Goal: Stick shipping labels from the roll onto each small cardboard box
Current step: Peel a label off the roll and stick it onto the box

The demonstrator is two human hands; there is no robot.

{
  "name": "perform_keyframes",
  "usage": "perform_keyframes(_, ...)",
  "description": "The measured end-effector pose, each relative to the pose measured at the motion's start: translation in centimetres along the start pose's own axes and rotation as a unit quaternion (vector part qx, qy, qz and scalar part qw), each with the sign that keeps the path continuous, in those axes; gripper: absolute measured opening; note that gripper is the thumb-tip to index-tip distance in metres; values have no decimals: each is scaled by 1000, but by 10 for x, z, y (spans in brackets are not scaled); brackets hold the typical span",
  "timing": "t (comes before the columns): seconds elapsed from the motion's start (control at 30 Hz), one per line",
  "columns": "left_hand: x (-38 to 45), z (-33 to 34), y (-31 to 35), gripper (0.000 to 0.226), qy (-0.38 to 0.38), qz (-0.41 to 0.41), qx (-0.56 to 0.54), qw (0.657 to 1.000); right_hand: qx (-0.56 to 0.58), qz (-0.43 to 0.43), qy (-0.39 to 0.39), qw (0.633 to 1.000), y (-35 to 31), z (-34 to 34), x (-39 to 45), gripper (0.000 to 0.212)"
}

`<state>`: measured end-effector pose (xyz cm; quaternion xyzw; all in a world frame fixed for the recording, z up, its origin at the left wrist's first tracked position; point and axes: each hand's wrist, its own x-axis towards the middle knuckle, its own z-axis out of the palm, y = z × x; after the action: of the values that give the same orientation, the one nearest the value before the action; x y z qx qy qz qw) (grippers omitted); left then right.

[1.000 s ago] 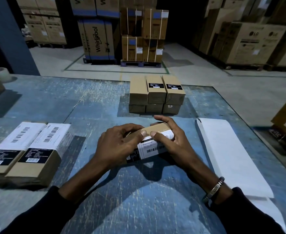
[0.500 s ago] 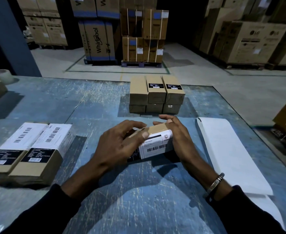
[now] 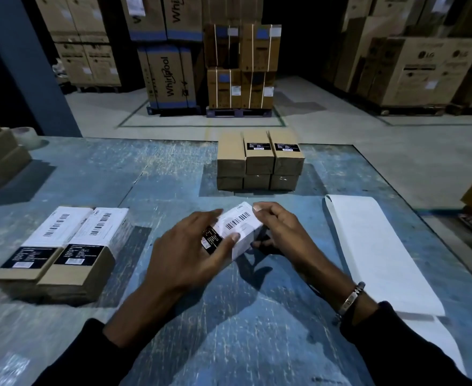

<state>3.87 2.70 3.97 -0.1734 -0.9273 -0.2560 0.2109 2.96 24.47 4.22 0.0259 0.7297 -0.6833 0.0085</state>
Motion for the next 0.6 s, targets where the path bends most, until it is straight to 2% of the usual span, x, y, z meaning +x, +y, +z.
perform_keyframes(0.1, -12, 1, 7, 84, -59, 12, 22, 998, -58, -8, 20, 998, 5, 1, 3, 20)
perform_keyframes(0.2, -16, -1, 3, 78, -62, 23, 38, 997, -75, -2, 39, 996, 7, 1, 4, 21)
perform_keyframes(0.33, -31, -10, 10, 59, -18, 7, 101, 995, -159, -61, 50, 984, 15, 5, -1, 32)
perform_keyframes(0.47, -57, -22, 7, 54, 37, -25, 177, 983, -223, -115, 37, 967, 17, 11, -10, 37)
perform_keyframes(0.6, -72, -36, -9, 50, 87, -79, 227, 967, -263, -134, 21, 955, 18, 13, -12, 35)
